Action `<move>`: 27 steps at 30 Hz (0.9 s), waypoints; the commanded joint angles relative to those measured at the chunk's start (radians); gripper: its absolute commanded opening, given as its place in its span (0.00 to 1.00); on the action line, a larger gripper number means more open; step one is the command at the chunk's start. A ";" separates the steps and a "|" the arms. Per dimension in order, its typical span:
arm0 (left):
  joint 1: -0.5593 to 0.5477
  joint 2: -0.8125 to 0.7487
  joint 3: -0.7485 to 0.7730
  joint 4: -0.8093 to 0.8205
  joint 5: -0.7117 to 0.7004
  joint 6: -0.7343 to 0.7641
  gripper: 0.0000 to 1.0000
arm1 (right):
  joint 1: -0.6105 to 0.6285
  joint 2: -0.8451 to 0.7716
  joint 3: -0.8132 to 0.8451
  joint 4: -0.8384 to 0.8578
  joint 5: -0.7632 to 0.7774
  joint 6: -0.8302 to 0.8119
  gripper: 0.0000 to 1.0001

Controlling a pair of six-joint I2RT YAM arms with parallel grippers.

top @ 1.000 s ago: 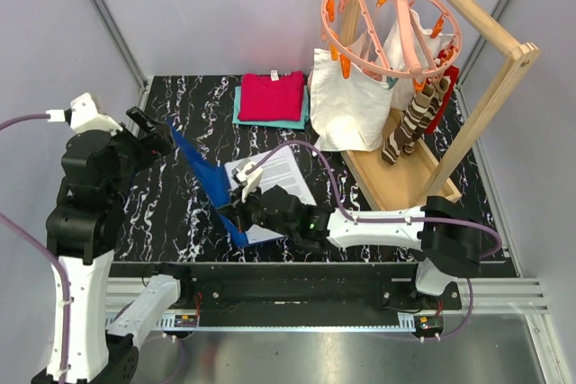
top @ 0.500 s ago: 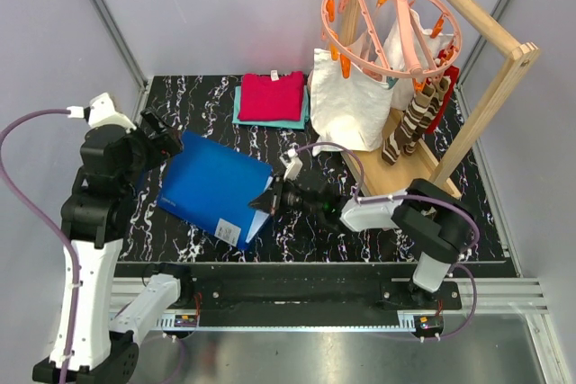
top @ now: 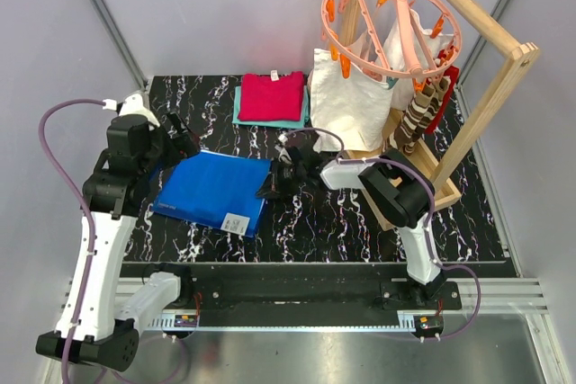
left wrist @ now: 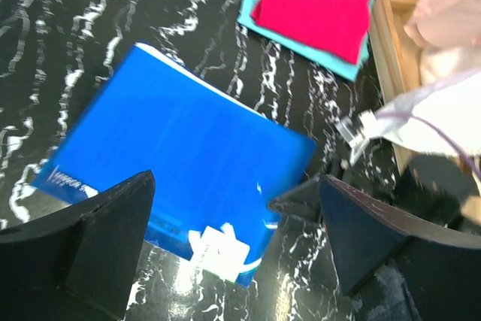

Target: Put the files into the folder

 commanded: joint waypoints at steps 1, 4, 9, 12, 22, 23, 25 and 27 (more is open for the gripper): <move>0.003 0.023 -0.010 0.062 0.136 0.039 0.95 | -0.001 -0.019 0.148 -0.347 0.012 -0.212 0.21; 0.004 0.043 0.000 0.065 0.231 0.051 0.95 | -0.001 -0.062 0.178 -0.516 0.130 -0.318 0.55; 0.003 0.076 0.014 0.085 0.342 0.053 0.97 | -0.001 -0.196 0.146 -0.720 0.393 -0.455 0.84; 0.003 0.095 0.019 0.117 0.433 0.045 0.98 | 0.010 -0.314 0.124 -0.831 0.554 -0.528 0.90; -0.106 0.069 -0.047 0.456 0.715 -0.085 0.99 | 0.044 -0.936 -0.064 -0.713 0.719 -0.619 1.00; -0.127 0.072 -0.049 0.467 0.708 -0.088 0.99 | 0.042 -0.979 -0.080 -0.670 0.711 -0.613 1.00; -0.184 0.078 -0.058 0.506 0.714 -0.099 0.99 | 0.042 -1.088 -0.130 -0.633 0.678 -0.651 1.00; -0.227 0.081 -0.069 0.546 0.719 -0.104 0.99 | 0.042 -1.145 -0.179 -0.569 0.641 -0.657 1.00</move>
